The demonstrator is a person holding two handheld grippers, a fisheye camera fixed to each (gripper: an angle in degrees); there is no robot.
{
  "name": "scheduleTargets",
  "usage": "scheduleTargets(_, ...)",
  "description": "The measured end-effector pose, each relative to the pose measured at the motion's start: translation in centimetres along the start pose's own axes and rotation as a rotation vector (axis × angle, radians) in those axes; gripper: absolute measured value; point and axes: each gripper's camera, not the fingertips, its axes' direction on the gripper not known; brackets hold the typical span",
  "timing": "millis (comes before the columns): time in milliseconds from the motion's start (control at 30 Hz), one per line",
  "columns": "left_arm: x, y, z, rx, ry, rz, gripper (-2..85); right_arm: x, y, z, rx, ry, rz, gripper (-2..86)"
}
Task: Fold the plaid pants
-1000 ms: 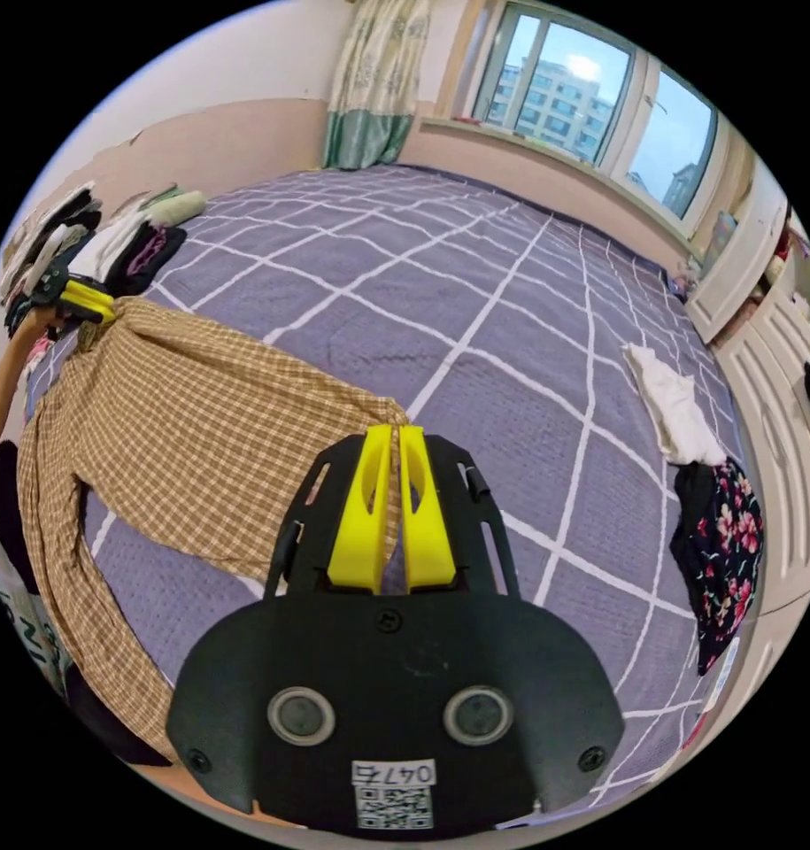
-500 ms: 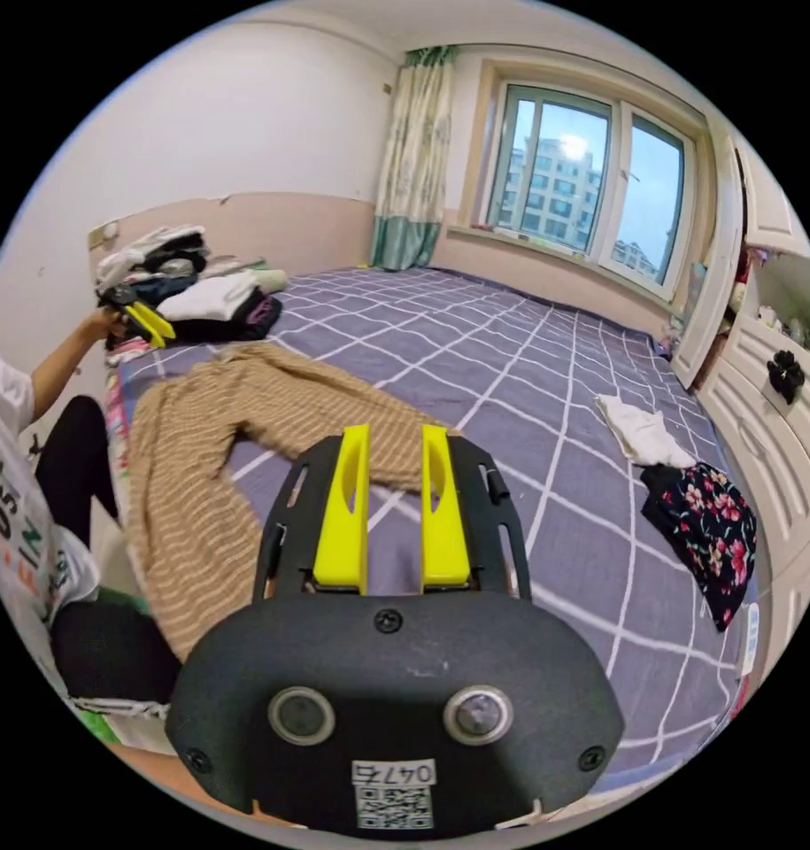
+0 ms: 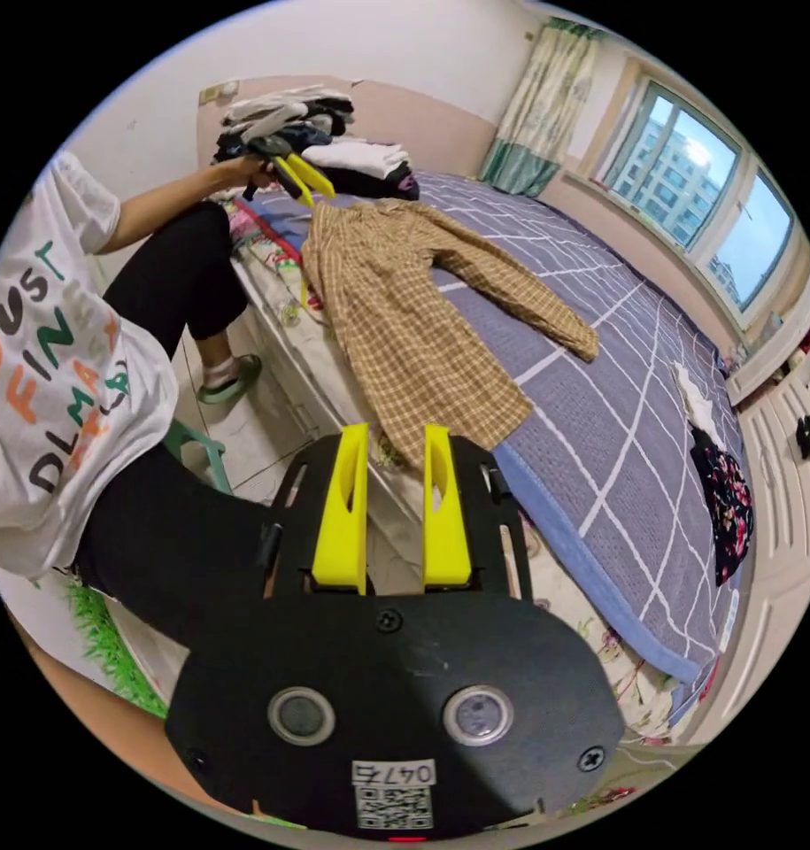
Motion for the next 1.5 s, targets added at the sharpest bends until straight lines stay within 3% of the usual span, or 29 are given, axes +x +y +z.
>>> scheduleTargets(100, 1.7, 0.9, -0.5, -0.002, -0.064, 0.069, 17.0, -1.9, -0.5, 1.4, -0.001, 0.031, -0.027, 5.8)
scheduleTargets(367, 6.7, 0.6, 1.6, -0.215, -0.243, 0.445, 16.5, -4.0, -1.0, 3.8, -0.035, 0.170, -0.018, 1.1)
scheduleTargets(600, 5.5, -1.3, 4.2, -0.261, -0.246, 0.529, 11.8, -3.2, -1.1, 0.1, 0.067, 0.229, 0.129, -0.5)
scheduleTargets(733, 5.6, -1.3, 6.3, -0.288, -0.306, 0.589, 4.4, -3.2, -1.8, -1.2, 0.085, 0.249, 0.141, -0.5)
scheduleTargets(1000, 6.0, -0.8, 2.0, -0.260, -0.322, 0.550, 1.1, -4.2, -4.3, -5.4, 0.154, 0.354, 0.087, -0.5)
scheduleTargets(1200, 4.8, -2.7, -0.8, -0.252, -0.184, 0.560, 1.1, 0.4, -8.1, -4.5, 0.079, 0.387, 0.092, -0.5)
scheduleTargets(1500, -7.9, -11.4, -1.4, -0.216, 0.244, 0.353, 1.6, 15.0, -19.7, 0.9, 0.005, 0.406, 0.092, -0.5)
